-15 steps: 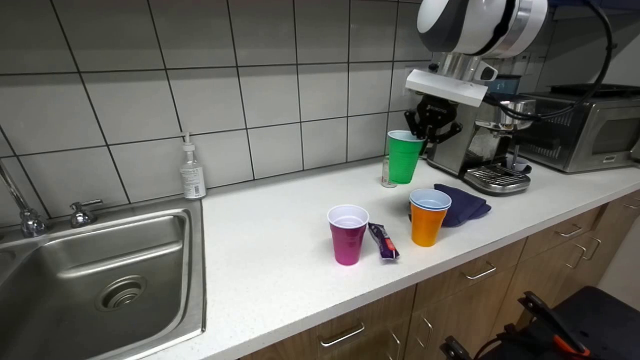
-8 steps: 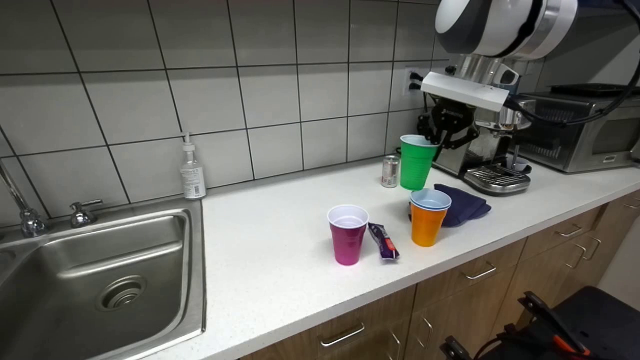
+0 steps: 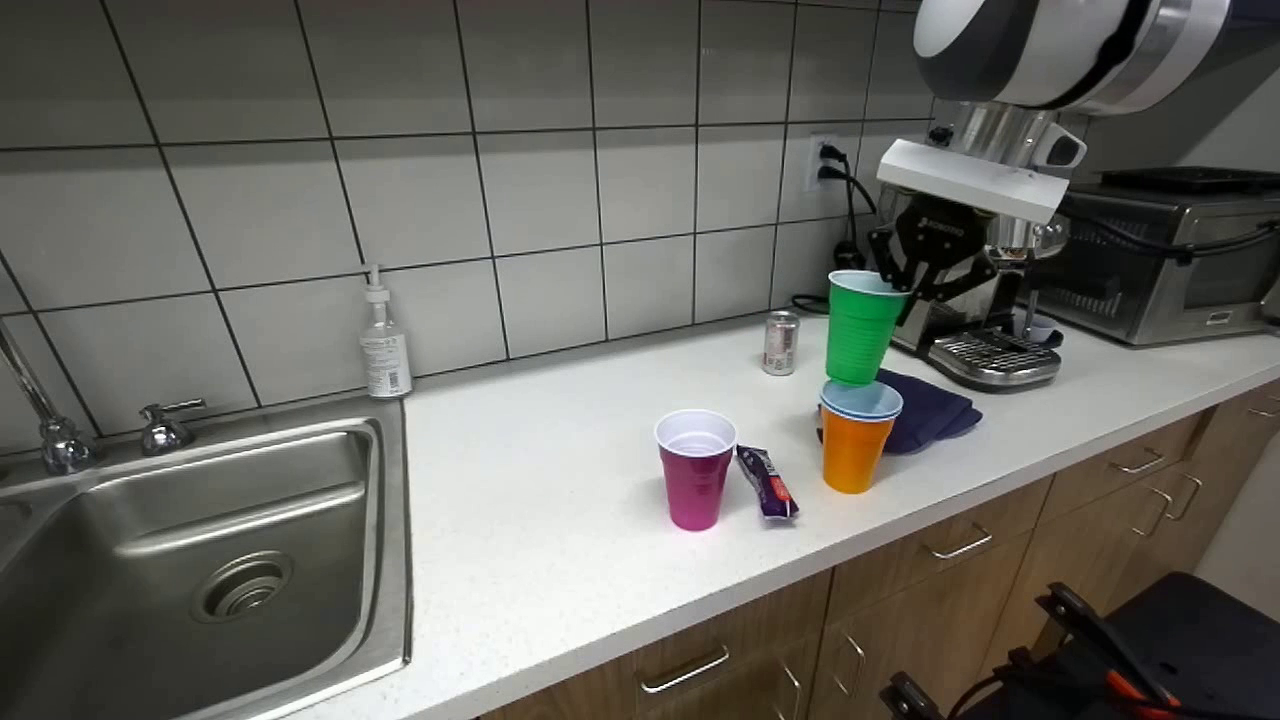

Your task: Stack the cups together

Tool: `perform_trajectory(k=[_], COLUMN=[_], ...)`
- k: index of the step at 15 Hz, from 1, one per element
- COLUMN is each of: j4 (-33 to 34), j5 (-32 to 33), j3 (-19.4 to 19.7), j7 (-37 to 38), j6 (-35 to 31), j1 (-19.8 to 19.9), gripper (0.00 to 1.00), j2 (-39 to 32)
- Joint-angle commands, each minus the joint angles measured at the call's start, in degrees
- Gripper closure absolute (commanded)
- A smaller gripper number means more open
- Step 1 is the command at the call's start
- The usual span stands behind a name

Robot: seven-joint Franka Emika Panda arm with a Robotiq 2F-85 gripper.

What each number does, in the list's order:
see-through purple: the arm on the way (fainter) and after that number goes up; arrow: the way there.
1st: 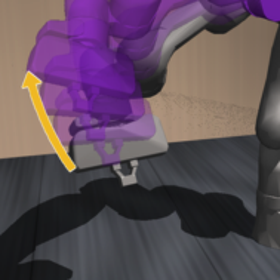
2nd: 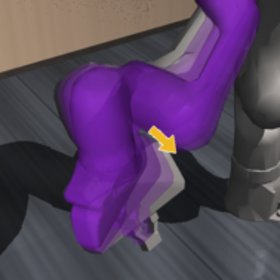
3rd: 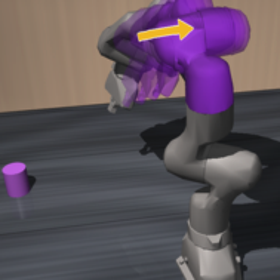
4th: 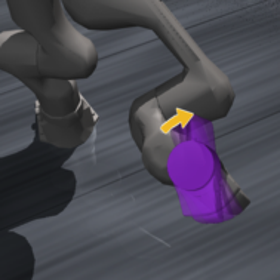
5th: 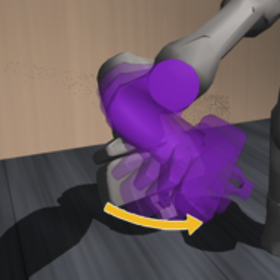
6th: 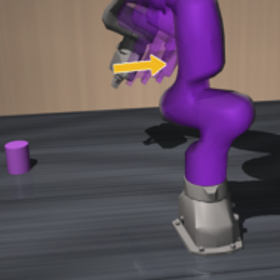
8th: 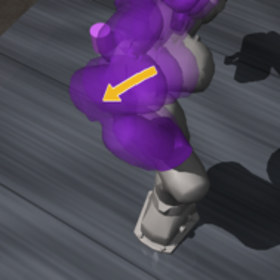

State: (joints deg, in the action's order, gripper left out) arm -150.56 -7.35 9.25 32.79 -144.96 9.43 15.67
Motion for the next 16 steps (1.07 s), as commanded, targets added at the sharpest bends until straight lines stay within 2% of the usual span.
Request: perform_trajectory(k=[1, 16], j4=[-3.09, -3.87], j5=[1.24, 2.18], j3=[-1.99, -3.25], j7=[-0.09, 0.23], j6=[-0.07, 0.28], j1=[2.63, 3.73], gripper=[0.99, 0.99], j2=[3.68, 3.08])
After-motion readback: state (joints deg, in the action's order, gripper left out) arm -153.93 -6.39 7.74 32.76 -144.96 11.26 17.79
